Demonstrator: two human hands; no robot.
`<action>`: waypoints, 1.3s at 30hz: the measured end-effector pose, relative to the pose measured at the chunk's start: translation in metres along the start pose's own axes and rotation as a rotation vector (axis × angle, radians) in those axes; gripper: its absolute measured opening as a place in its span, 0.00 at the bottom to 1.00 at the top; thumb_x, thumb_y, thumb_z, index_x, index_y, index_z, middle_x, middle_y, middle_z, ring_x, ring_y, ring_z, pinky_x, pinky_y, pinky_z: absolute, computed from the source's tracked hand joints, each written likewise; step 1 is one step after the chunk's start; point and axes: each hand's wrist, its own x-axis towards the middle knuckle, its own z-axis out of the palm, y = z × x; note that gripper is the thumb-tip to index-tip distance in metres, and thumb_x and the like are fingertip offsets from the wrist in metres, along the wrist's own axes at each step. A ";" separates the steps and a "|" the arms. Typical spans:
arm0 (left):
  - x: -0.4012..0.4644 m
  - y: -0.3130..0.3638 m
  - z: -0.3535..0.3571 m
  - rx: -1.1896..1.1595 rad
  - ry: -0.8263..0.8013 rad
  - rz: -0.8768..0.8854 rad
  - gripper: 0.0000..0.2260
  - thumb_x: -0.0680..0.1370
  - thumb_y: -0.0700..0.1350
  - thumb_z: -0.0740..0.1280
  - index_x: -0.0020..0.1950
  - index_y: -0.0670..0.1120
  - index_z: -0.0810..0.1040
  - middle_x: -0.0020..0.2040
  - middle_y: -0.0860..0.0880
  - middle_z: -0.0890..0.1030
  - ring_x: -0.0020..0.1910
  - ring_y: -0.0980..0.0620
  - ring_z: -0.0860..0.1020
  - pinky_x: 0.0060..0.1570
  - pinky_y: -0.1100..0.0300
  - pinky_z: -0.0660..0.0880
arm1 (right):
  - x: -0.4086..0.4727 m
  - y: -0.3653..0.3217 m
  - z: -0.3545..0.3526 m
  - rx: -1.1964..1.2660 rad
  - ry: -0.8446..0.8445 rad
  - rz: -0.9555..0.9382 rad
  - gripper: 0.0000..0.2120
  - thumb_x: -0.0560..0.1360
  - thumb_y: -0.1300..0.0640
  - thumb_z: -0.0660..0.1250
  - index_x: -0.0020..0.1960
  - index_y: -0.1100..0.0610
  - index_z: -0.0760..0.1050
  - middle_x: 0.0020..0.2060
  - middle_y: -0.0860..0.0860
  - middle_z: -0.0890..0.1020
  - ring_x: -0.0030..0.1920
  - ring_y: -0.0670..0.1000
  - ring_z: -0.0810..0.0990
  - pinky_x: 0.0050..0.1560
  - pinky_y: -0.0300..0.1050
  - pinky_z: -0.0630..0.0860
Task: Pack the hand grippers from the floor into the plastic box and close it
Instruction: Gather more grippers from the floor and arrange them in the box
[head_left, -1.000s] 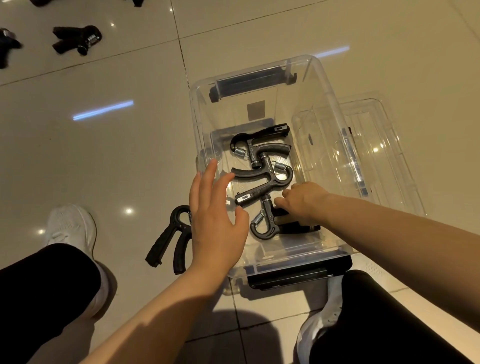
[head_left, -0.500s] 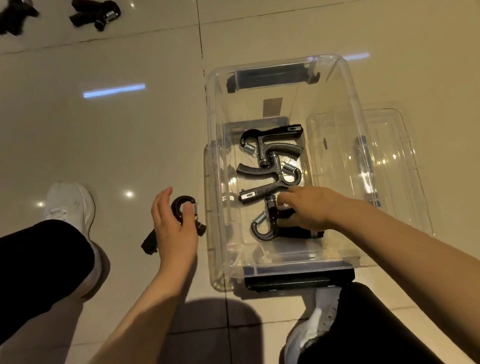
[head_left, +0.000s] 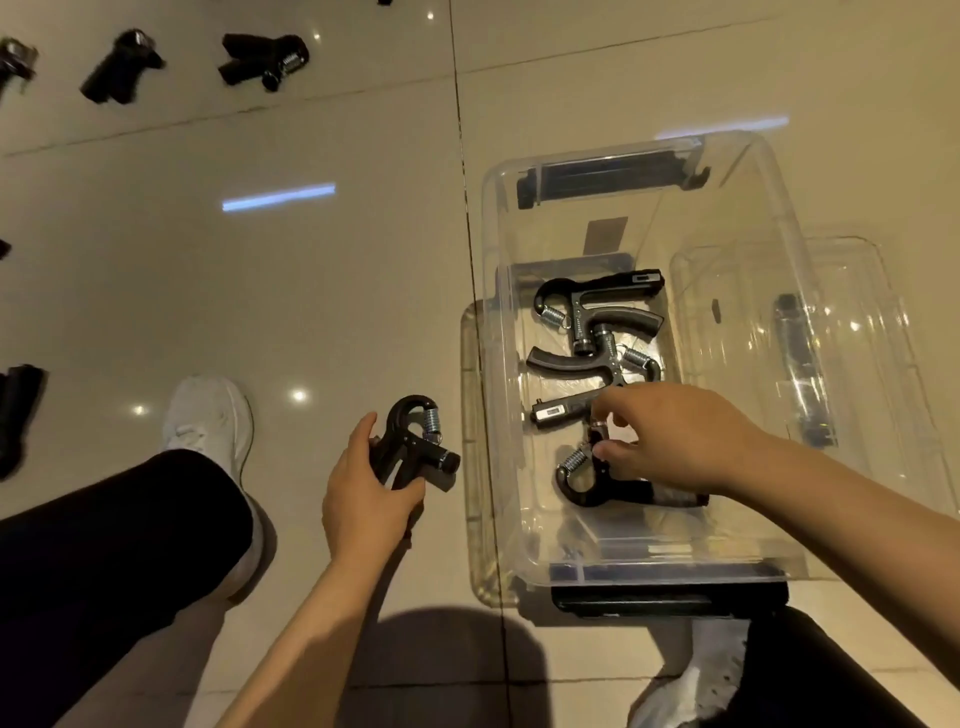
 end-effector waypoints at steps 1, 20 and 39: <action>-0.004 0.011 -0.012 -0.098 0.054 -0.005 0.37 0.67 0.44 0.76 0.71 0.56 0.62 0.62 0.51 0.75 0.60 0.50 0.73 0.56 0.55 0.70 | -0.001 0.000 -0.005 0.072 0.080 0.010 0.15 0.76 0.45 0.62 0.61 0.48 0.70 0.54 0.46 0.79 0.52 0.48 0.77 0.46 0.44 0.73; -0.026 0.200 -0.035 -0.776 0.086 0.237 0.32 0.64 0.56 0.75 0.65 0.55 0.71 0.57 0.54 0.78 0.56 0.55 0.78 0.55 0.52 0.76 | -0.026 -0.025 -0.074 0.947 0.521 -0.121 0.10 0.69 0.56 0.73 0.50 0.50 0.79 0.41 0.44 0.82 0.44 0.44 0.81 0.47 0.43 0.79; -0.042 0.153 0.018 0.134 0.030 0.451 0.28 0.74 0.65 0.42 0.72 0.63 0.38 0.75 0.58 0.36 0.72 0.61 0.33 0.65 0.64 0.36 | -0.011 0.030 -0.079 0.275 0.208 0.224 0.09 0.77 0.55 0.64 0.56 0.54 0.79 0.50 0.51 0.81 0.47 0.50 0.77 0.45 0.41 0.71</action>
